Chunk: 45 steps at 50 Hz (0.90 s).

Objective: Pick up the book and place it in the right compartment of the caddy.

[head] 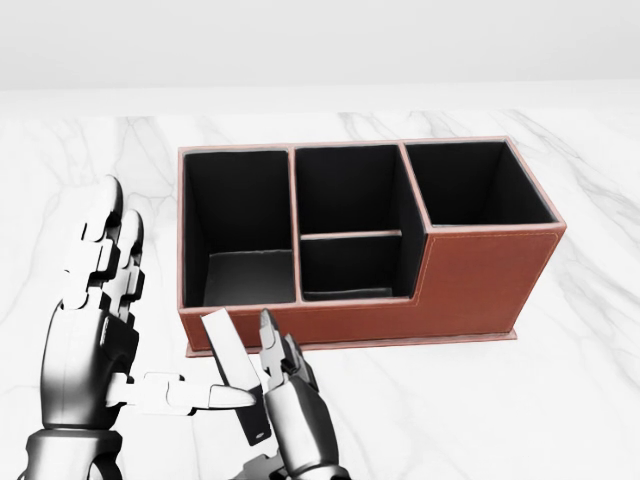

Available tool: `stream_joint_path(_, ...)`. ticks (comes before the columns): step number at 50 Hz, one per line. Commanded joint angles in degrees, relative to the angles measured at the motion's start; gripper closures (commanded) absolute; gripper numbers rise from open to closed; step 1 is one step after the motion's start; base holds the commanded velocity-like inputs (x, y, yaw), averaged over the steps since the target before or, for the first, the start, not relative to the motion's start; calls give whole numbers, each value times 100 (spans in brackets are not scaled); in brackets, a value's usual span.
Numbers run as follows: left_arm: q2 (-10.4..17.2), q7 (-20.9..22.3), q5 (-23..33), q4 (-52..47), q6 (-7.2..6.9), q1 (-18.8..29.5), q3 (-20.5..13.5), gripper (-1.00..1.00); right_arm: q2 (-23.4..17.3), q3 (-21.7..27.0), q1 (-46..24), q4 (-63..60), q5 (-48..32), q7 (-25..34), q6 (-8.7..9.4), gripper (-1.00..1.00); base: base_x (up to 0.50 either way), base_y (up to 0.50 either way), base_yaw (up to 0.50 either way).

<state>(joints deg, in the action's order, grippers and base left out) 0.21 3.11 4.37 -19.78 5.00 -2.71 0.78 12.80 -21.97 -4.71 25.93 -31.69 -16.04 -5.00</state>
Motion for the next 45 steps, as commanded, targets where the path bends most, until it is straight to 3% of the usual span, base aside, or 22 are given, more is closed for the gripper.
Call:
stream_joint_path(1, 23, 36, -50, 94, 0, 8, -13, -100, 110, 71, -234, 415, -49, -129, 0, -100, 0, 0, 0)
stream_joint_path(15, 22, 44, -59, 143, 0, 21, -12, -100, 210, 766, -1326, 1826, 38, -420, 0, -100, 0, 0, 0)
stream_joint_path(16, 21, 43, -56, 140, 0, 15, -9, -100, 152, 824, -1538, 2460, -170, -804, 0, -100, 0, 0, 0)
stream_joint_path(18, 20, 44, -54, 127, 0, 14, -4, -100, 213, 879, -1519, 2185, -72, -566, 0, -100, 0, 0, 0)
stream_joint_path(25, 21, 48, -59, 153, 0, 32, -1, -100, 187, 994, -1826, 2879, -209, -772, 0, -100, 0, 0, 0)
stream_joint_path(26, 21, 48, -58, 151, 0, 32, -1, -100, 138, 994, -1912, 3291, -423, -1108, 0, -24, 0, 0, 0)
stream_joint_path(27, 21, 49, -58, 147, 0, 31, -1, -100, 201, 1019, -1844, 3030, -327, -880, 0, 100, 0, 0, 0)
stream_joint_path(45, 15, 46, -52, 102, 0, 7, 18, -100, 181, 1029, -1711, 2832, -390, -825, 0, 100, 0, 0, 0)
